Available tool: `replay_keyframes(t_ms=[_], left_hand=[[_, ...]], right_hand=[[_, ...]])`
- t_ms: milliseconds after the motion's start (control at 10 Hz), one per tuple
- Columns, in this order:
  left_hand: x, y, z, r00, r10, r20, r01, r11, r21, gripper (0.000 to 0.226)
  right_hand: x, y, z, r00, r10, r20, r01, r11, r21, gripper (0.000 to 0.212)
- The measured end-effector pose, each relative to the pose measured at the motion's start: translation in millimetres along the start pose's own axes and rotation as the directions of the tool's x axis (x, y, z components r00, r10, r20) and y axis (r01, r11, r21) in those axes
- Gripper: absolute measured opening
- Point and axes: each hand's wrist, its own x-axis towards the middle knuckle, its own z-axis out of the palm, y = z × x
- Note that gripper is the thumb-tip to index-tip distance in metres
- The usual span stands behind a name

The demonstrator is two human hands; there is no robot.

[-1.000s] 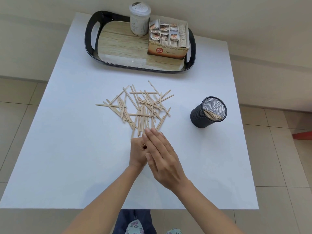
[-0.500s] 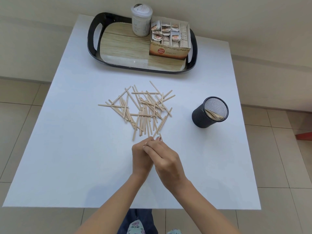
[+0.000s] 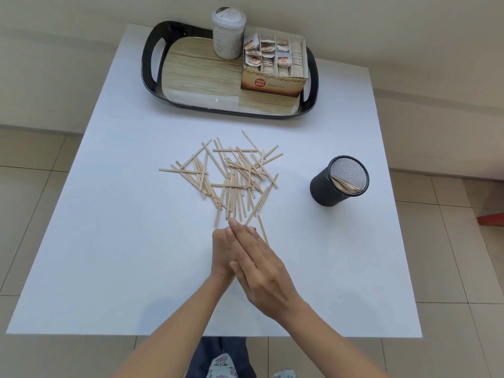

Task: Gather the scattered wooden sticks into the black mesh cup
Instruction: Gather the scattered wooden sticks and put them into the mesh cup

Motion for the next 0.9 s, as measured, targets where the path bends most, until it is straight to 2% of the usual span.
replay_keyframes(t_ms=[100, 200, 300, 400, 500, 600, 700, 800, 900], left_hand=[[3, 8, -4, 0.994, 0.105, -0.033, -0.104, 0.994, 0.015, 0.026], [8, 11, -3, 0.996, 0.084, -0.026, -0.085, 0.996, -0.021, 0.031], [12, 12, -4, 0.987, 0.159, 0.015, -0.16, 0.986, 0.046, 0.041], [11, 9, -6, 0.978, 0.204, -0.031, -0.201, 0.976, 0.088, 0.039], [3, -3, -4, 0.986, 0.168, -0.01, -0.163, 0.969, 0.186, 0.019], [4, 1, -4, 0.991, 0.128, 0.025, -0.13, 0.976, 0.173, 0.016], [12, 4, -6, 0.987, 0.154, 0.036, -0.156, 0.984, 0.082, 0.042], [11, 3, -8, 0.975, 0.177, 0.132, -0.186, 0.98, 0.067, 0.045], [8, 2, -9, 0.973, 0.196, 0.124, -0.201, 0.979, 0.022, 0.031]], right_hand=[[-3, 5, 6, 0.999, 0.0, -0.052, -0.003, 0.998, -0.066, 0.045], [-4, 0, 7, 1.0, 0.016, -0.015, -0.017, 0.998, -0.06, 0.042], [-5, 2, 8, 0.999, 0.026, -0.032, -0.029, 0.997, -0.071, 0.04], [-5, 2, 9, 0.998, 0.037, -0.045, -0.04, 0.997, -0.066, 0.042], [-4, 2, 8, 1.0, 0.026, -0.013, -0.027, 0.999, -0.047, 0.041], [-2, 2, 6, 0.999, 0.048, -0.013, -0.048, 0.999, -0.016, 0.042], [1, 0, 0, 0.996, 0.082, -0.014, -0.083, 0.997, -0.009, 0.046], [4, -1, -12, 0.994, 0.108, -0.023, -0.109, 0.994, -0.004, 0.04], [12, -3, -24, 0.992, 0.128, 0.014, -0.127, 0.991, -0.05, 0.033]])
